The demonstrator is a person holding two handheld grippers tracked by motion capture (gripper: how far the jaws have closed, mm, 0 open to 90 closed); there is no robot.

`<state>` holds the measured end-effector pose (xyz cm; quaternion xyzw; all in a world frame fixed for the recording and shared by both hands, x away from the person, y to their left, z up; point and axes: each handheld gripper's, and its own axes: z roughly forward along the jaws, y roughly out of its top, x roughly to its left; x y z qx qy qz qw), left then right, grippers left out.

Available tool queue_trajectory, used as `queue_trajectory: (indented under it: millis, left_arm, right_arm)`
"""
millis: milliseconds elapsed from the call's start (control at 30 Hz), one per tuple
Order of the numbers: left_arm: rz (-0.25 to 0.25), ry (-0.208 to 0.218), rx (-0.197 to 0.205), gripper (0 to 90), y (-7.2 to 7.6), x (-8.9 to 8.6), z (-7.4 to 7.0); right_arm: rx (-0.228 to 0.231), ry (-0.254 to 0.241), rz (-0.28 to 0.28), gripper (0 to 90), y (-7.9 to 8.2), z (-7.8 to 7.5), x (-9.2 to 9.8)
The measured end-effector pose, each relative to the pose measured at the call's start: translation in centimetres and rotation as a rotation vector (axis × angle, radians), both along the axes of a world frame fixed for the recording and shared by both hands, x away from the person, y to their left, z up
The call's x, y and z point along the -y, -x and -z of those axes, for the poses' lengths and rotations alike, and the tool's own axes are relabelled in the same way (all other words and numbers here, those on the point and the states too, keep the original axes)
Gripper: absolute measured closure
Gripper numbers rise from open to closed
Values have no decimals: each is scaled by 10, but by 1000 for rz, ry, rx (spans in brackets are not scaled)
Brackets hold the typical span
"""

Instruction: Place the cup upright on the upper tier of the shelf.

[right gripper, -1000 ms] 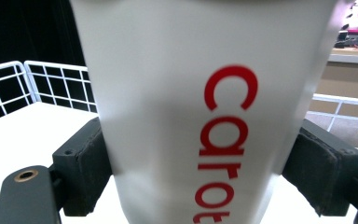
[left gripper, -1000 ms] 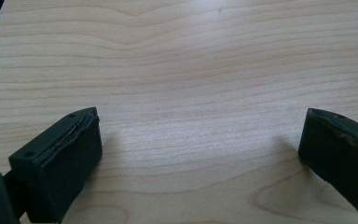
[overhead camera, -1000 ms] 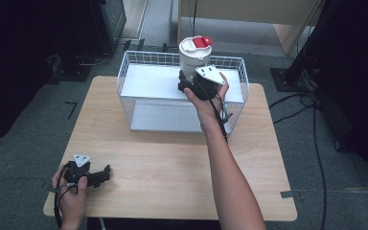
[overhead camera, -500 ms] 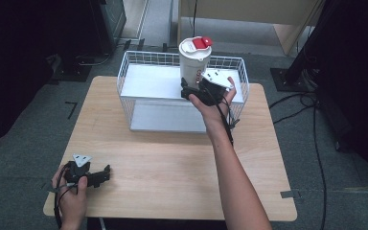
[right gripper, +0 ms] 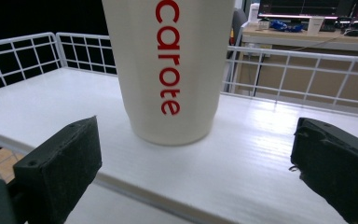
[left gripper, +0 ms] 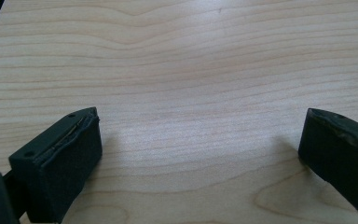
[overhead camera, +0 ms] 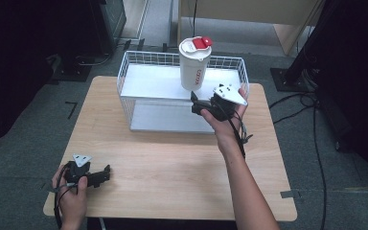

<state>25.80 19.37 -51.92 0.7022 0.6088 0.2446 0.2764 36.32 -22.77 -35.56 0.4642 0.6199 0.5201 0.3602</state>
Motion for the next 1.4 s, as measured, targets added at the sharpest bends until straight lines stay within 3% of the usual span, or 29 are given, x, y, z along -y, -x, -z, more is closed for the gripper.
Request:
queue_trajectory:
  millis: [600, 1400]
  left_arm:
    - [1, -2, -3, 0, 0, 0, 0]
    - [1, -1, -2, 0, 0, 0, 0]
  right_arm:
    - [1, 28, -1, 17, 38, 21, 30]
    - [-62, 21, 55, 17, 75, 66, 75]
